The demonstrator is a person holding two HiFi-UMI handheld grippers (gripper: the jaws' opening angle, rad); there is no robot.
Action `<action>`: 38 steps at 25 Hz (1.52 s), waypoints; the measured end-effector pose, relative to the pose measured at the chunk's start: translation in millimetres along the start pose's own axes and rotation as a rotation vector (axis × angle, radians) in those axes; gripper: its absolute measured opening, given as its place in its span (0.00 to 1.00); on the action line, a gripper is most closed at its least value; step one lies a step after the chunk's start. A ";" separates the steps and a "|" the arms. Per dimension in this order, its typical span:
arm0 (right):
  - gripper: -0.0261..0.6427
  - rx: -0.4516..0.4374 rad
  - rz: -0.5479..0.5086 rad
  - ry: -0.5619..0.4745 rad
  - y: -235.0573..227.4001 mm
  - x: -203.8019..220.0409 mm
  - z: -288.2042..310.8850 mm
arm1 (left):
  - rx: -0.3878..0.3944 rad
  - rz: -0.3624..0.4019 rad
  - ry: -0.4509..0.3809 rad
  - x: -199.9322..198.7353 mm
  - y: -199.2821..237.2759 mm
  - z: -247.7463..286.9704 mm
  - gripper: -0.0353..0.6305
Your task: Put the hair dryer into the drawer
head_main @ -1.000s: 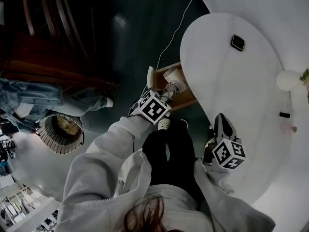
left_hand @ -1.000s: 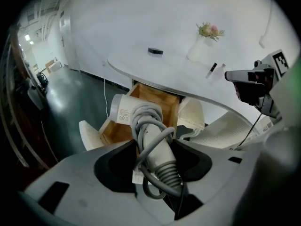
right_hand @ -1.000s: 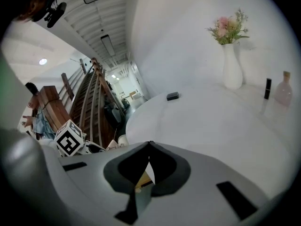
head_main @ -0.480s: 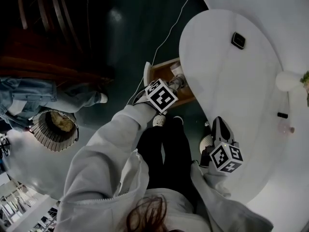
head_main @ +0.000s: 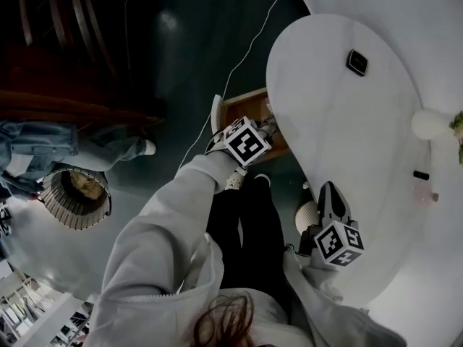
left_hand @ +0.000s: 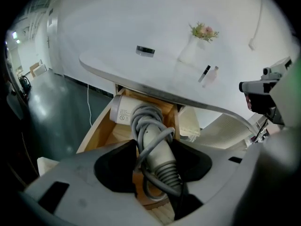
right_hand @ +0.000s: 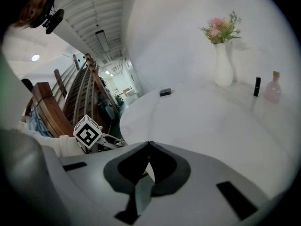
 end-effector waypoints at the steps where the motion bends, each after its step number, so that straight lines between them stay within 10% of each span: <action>1: 0.11 0.004 0.001 0.004 -1.0 0.7 0.0 | 0.007 0.013 -0.012 -0.9 0.8 1.7 0.40; 13: 0.11 0.047 -0.012 0.019 -12.2 -9.3 -1.2 | 0.030 0.102 -0.183 -28.1 12.9 29.3 0.40; 38: 0.11 0.022 -0.040 0.050 -1.9 -9.8 7.3 | -0.081 0.032 0.155 4.4 45.4 93.9 0.40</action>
Point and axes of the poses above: the fingertips, and each gripper's own axes: z forward along the fingers, y to its left, x out of its underside, the point moved 3 cm from there along -z, backward along the fingers, and after that the axes turned 8 degrees about y, right-handed, at the moved point
